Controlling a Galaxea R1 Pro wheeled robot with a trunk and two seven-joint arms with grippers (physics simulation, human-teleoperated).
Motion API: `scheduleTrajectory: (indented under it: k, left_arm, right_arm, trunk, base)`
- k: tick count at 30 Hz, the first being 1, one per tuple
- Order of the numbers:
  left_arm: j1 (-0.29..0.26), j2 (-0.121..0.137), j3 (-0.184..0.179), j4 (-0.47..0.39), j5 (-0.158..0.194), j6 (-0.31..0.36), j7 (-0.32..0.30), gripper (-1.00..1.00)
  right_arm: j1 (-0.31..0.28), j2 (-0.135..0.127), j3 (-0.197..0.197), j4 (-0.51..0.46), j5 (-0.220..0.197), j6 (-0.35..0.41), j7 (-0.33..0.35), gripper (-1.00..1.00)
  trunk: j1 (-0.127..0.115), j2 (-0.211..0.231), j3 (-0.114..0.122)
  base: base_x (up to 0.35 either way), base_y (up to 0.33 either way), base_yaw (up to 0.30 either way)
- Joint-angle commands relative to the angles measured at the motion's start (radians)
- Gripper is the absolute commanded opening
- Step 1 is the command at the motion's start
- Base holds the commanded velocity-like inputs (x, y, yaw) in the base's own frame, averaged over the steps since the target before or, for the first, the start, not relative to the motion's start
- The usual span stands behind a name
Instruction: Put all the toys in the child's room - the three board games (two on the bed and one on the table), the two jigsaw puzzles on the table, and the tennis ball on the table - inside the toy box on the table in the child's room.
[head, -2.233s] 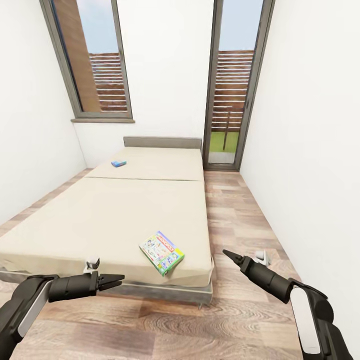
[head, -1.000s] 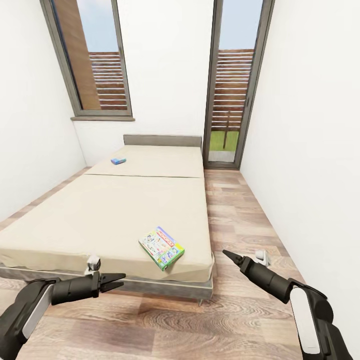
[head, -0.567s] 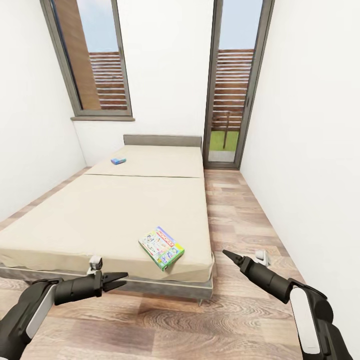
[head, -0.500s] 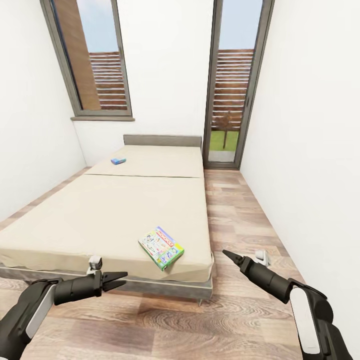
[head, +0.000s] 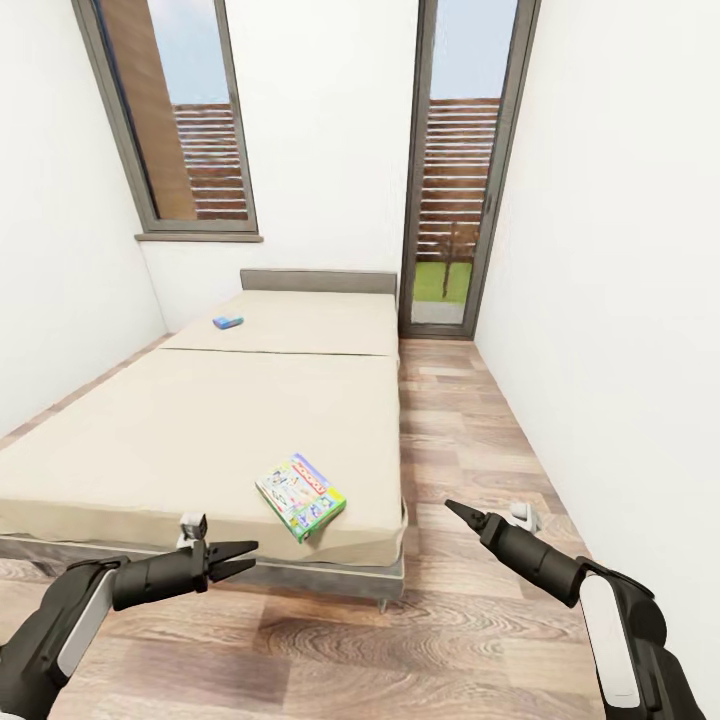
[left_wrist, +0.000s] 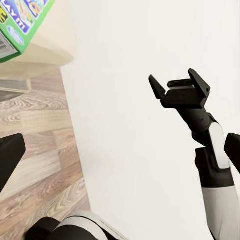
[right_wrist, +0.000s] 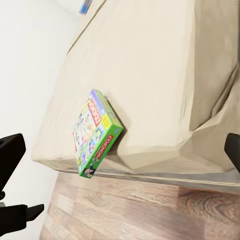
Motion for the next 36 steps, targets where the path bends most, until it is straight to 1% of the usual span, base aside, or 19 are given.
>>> scheduleTrajectory:
  k: [1, 11, 22, 36]
  left_arm:
    - [0.000, -0.001, 0.000, 0.000, 0.002, 0.007, -0.002, 1.00]
    - [0.000, -0.007, 0.002, 0.000, 0.002, 0.007, 0.001, 1.00]
    - [0.000, -0.007, 0.002, 0.000, 0.002, 0.005, 0.005, 1.00]
    - [0.000, -0.007, 0.002, 0.002, 0.002, 0.005, 0.005, 1.00]
  right_arm:
    - [-0.001, 0.001, -0.003, 0.000, 0.003, 0.006, 0.006, 1.00]
    - [-0.001, 0.001, -0.003, 0.000, 0.003, 0.006, 0.006, 1.00]
    - [-0.001, 0.001, -0.003, 0.000, 0.003, 0.006, 0.006, 1.00]
    - [-0.001, 0.002, -0.003, 0.000, 0.003, 0.005, 0.006, 1.00]
  trunk:
    - [0.000, 0.000, -0.001]
    - [0.000, 0.000, -0.001]
    - [0.000, 0.000, -0.001]
    - [0.000, 0.000, -0.001]
  base:
    - [0.005, -0.036, 0.000]
    - [0.015, -0.010, 0.000]
    - [0.153, -0.001, 0.000]
    - [0.018, 0.000, 0.000]
